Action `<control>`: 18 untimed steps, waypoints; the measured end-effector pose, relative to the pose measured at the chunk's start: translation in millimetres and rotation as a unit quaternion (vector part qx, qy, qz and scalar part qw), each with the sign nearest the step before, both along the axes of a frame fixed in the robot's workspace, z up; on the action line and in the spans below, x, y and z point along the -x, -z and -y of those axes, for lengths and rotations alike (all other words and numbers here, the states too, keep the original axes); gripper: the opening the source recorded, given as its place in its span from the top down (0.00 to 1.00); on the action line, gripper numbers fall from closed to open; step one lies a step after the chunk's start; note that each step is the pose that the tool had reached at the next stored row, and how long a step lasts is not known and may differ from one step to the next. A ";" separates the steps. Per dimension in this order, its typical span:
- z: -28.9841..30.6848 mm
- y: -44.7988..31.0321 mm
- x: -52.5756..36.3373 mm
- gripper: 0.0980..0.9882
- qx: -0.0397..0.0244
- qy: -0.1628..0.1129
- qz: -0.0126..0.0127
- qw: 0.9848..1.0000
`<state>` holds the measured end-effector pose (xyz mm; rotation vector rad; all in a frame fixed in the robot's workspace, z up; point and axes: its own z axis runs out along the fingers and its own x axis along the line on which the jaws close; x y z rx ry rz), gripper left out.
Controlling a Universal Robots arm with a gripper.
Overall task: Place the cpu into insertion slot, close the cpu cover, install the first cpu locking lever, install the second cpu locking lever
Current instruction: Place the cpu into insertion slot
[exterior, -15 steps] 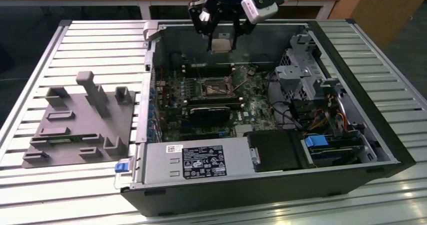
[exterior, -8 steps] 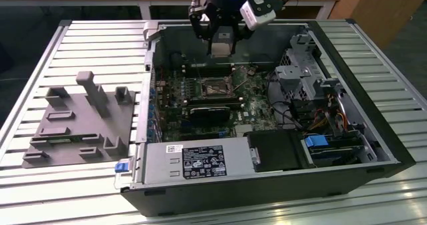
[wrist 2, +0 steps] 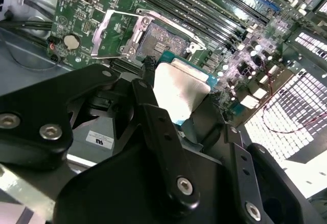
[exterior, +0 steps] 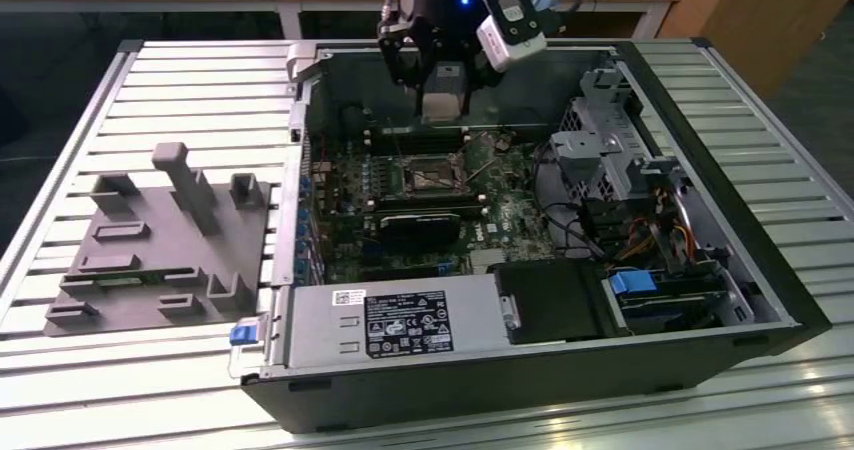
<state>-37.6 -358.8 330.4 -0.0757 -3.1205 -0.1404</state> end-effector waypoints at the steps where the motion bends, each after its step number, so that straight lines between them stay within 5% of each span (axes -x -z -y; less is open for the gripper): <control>1: 0.0 1.1 0.0 0.51 0.000 0.004 0.000 1.000; 10: 0.0 4.3 0.0 0.51 0.000 0.070 0.000 0.998; 18: 0.0 6.3 0.0 0.51 0.000 0.139 0.000 0.990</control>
